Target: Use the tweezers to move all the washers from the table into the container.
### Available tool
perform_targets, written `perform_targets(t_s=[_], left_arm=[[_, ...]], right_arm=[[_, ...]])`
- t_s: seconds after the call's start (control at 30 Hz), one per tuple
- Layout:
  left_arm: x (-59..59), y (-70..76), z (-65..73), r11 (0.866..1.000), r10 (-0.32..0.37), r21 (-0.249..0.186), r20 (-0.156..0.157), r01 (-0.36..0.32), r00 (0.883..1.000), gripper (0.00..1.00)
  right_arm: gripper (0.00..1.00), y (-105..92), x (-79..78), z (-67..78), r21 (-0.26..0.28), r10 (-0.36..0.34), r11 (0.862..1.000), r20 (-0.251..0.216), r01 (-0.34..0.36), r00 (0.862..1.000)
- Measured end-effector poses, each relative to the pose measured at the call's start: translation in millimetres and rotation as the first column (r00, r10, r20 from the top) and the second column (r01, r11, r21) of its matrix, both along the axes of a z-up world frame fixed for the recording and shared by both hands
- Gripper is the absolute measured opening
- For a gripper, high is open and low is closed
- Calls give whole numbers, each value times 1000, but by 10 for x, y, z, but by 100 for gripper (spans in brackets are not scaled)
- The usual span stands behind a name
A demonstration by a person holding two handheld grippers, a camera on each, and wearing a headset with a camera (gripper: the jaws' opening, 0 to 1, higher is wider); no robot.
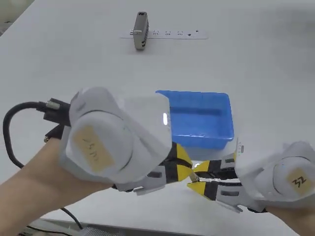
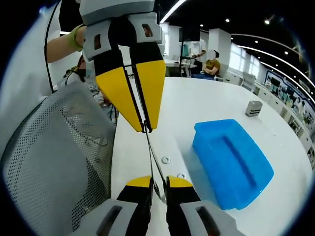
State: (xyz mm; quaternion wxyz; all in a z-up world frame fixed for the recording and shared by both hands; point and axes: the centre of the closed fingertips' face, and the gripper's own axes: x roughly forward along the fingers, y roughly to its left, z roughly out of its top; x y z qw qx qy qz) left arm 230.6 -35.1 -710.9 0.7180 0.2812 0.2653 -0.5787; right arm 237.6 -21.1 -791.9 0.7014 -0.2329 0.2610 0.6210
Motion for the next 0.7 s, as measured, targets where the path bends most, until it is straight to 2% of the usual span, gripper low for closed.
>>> perform_targets(t_s=[0.07, 0.13, 0.2, 0.27, 0.37, 0.5, 0.53, 0.67, 0.7], left_arm=[[12, -14, 5, 1000, -4, 2, 1, 4, 1000, 0], [23, -55, 23, 1000, -10, -10, -1, 10, 1000, 0], [30, -82, -2, 1000, -20, 5, -7, 20, 1000, 0], [34, -100, -21, 999, -39, 24, 5, 39, 999, 0], [51, -103, 12, 999, -31, 6, 4, 31, 1000, 0], [122, 33, 4, 999, 32, -15, -14, -32, 999, 0], [130, 95, -15, 999, 51, -14, -24, -51, 998, 0], [175, 334, -98, 992, 125, 5, -35, -125, 992, 0], [171, 417, -147, 989, 150, 15, -52, -150, 987, 0]], right_arm=[[6, -11, 0, -51, -8, 0, 1000, -5, 0, 1000], [7, -1, -6, -50, 12, -12, 1000, -26, 12, 1000], [7, -1, 1, -58, 4, -9, 1000, -16, 10, 1000], [5, -15, -8, -105, -22, 2, 1000, -4, -2, 1000], [3, -20, -24, -105, -12, 12, 1000, 7, -12, 1000], [2, -66, -39, -185, -53, 40, 998, 34, -38, 999], [2, -64, -36, -178, -50, 39, 998, 32, -37, 999], [2, -53, -13, -70, -19, 34, 999, 52, -33, 998], [1, -51, -13, -22, -6, 34, 999, 54, -34, 998]])
